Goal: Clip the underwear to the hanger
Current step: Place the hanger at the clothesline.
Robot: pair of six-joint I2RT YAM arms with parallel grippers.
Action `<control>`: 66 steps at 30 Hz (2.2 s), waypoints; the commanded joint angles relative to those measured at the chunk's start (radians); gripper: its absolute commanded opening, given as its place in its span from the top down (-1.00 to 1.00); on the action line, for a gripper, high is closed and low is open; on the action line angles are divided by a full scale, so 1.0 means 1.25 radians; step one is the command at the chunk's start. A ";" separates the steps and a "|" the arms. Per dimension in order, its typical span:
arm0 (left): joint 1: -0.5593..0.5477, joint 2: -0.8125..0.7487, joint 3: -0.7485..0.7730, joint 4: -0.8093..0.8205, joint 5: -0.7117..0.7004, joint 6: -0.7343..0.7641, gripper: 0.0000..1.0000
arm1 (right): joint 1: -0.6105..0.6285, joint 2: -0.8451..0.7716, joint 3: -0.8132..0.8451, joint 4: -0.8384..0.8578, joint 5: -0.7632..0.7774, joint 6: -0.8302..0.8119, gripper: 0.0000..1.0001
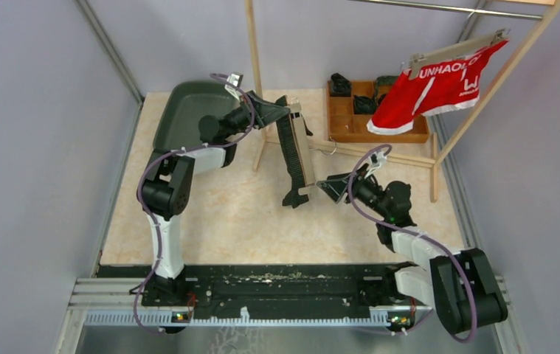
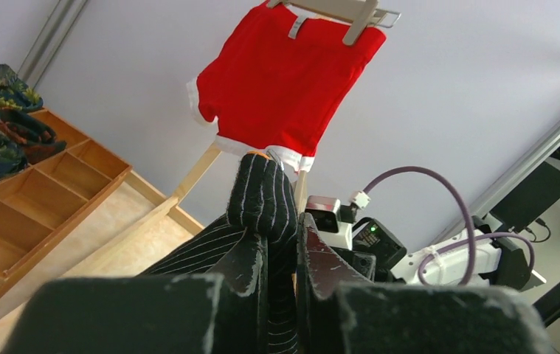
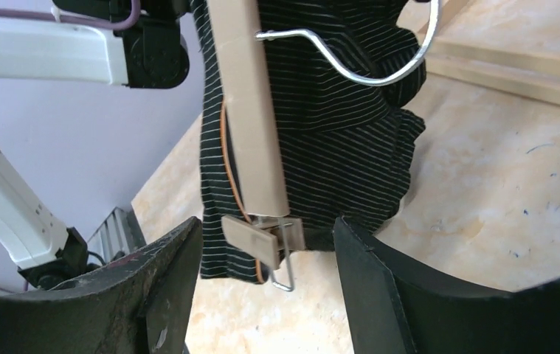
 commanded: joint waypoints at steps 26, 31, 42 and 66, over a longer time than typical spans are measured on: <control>-0.007 -0.091 -0.010 0.217 -0.056 -0.055 1.00 | -0.021 0.357 0.128 0.665 -0.142 0.301 -0.06; -0.014 -0.083 0.002 0.216 -0.065 -0.055 1.00 | -0.004 0.368 0.143 0.665 -0.142 0.306 -0.02; -0.028 -0.077 0.013 0.216 -0.077 -0.053 1.00 | 0.023 0.382 0.159 0.664 -0.138 0.305 0.24; 0.029 -0.133 -0.125 0.176 -0.172 -0.043 -0.98 | 0.031 0.044 0.179 0.125 -0.040 0.113 1.00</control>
